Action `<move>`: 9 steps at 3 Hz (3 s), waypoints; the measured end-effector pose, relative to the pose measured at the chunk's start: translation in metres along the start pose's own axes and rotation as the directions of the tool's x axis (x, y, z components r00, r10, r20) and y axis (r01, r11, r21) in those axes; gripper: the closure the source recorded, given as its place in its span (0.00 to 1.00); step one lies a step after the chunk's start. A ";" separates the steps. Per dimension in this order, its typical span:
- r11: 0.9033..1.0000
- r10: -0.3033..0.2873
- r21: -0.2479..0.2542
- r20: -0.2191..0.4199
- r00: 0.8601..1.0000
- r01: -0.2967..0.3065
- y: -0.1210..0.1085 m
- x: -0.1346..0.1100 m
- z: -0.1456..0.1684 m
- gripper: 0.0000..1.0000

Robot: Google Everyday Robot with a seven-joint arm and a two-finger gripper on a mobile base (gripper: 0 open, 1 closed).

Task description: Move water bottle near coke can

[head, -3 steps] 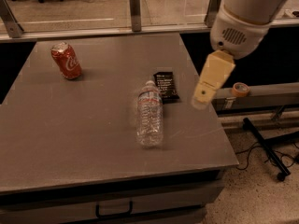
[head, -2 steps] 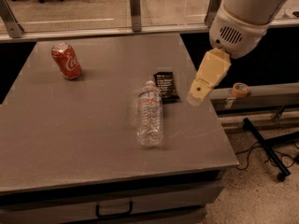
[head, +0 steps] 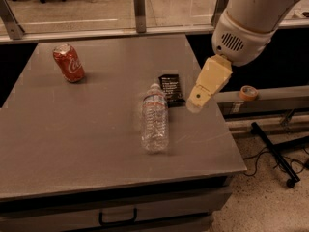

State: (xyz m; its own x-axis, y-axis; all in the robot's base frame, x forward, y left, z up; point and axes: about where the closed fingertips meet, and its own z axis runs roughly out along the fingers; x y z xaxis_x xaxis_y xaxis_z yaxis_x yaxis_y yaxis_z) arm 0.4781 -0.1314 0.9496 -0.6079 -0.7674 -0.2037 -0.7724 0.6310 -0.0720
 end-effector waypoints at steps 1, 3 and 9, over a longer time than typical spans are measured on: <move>0.993 0.099 0.059 0.012 0.995 -0.099 0.016 -0.004 0.014 0.00; 0.941 0.336 0.050 -0.029 0.941 -0.334 0.035 -0.038 0.045 0.00; 0.740 0.626 -0.207 -0.137 0.768 -0.640 0.069 -0.078 0.084 0.00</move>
Offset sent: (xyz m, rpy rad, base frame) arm -0.0062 0.0612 -0.0466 0.0152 0.0057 -0.5976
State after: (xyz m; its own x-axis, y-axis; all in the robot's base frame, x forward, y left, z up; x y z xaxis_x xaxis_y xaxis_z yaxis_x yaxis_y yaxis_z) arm 0.4880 -0.0185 0.8782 -0.9753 -0.2103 -0.0680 -0.2210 0.9346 0.2788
